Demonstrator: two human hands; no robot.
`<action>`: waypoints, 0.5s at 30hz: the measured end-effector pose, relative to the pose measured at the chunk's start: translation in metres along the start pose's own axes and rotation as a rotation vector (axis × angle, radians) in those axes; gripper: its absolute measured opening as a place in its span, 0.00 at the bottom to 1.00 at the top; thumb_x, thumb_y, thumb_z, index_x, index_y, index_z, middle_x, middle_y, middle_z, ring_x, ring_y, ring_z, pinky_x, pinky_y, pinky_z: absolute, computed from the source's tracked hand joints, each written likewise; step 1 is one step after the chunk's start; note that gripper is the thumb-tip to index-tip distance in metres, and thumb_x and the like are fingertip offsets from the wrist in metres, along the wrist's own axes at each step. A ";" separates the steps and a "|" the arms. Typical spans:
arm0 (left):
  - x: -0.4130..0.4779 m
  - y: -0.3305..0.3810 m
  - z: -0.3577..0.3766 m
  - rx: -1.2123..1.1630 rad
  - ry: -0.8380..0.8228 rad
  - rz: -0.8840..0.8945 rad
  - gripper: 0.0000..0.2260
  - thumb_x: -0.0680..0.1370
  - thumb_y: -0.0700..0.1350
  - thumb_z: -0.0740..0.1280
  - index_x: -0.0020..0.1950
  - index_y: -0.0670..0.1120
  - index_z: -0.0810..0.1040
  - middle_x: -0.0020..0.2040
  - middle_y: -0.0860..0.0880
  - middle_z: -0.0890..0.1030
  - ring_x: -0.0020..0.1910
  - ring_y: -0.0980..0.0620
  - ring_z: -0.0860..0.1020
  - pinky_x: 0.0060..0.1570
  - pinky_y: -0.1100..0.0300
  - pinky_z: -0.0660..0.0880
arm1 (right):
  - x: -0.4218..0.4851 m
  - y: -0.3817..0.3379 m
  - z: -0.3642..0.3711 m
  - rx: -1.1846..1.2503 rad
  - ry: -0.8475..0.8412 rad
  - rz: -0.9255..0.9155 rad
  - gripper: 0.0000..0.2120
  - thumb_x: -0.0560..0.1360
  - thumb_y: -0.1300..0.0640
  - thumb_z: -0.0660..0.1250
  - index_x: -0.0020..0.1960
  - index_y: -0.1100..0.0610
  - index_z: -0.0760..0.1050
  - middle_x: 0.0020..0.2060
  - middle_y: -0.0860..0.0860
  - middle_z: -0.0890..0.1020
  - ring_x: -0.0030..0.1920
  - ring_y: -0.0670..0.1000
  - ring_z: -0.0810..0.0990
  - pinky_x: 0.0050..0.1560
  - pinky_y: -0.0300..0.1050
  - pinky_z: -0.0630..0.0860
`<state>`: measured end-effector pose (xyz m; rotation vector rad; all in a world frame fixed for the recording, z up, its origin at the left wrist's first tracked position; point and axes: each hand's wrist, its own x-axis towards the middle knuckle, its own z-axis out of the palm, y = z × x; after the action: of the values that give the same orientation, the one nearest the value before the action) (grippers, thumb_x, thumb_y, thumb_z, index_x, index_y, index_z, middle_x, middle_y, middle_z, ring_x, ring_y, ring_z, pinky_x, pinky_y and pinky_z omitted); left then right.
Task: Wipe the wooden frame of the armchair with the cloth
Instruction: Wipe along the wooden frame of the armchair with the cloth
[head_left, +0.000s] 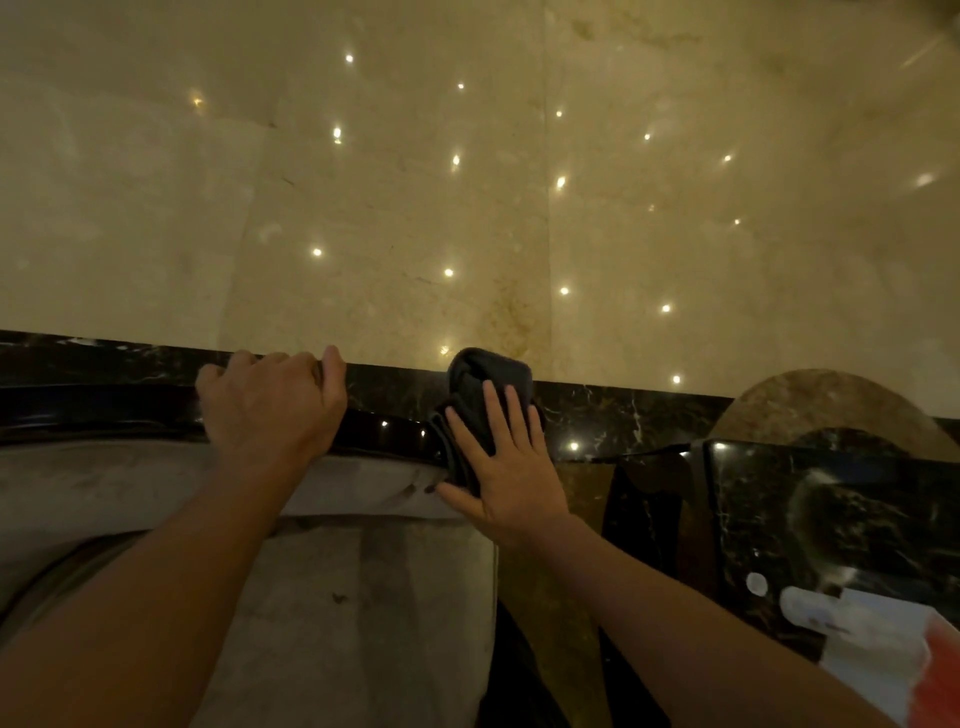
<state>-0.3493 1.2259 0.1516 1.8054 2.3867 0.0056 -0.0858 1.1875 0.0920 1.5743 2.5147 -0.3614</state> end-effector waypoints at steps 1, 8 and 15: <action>-0.001 -0.002 0.000 0.002 0.005 -0.009 0.31 0.82 0.60 0.45 0.35 0.46 0.80 0.28 0.48 0.72 0.36 0.45 0.73 0.48 0.45 0.70 | -0.007 -0.004 0.004 0.042 0.004 0.042 0.37 0.79 0.27 0.46 0.82 0.40 0.43 0.82 0.57 0.39 0.80 0.62 0.34 0.78 0.68 0.43; 0.000 -0.002 0.001 0.016 0.001 -0.013 0.31 0.82 0.60 0.46 0.38 0.46 0.82 0.30 0.48 0.72 0.36 0.45 0.72 0.49 0.44 0.70 | 0.007 -0.010 0.003 0.113 0.007 0.222 0.34 0.78 0.27 0.40 0.80 0.36 0.41 0.81 0.55 0.36 0.78 0.61 0.29 0.75 0.67 0.32; -0.002 -0.001 0.002 0.034 0.005 -0.001 0.30 0.82 0.59 0.47 0.38 0.45 0.82 0.30 0.48 0.72 0.36 0.45 0.71 0.49 0.44 0.69 | 0.072 0.022 -0.017 0.146 0.013 0.340 0.34 0.81 0.34 0.37 0.82 0.50 0.48 0.82 0.52 0.52 0.81 0.61 0.45 0.78 0.67 0.44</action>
<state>-0.3500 1.2239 0.1499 1.8211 2.4051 -0.0315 -0.0976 1.2635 0.0871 2.0215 2.2127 -0.4964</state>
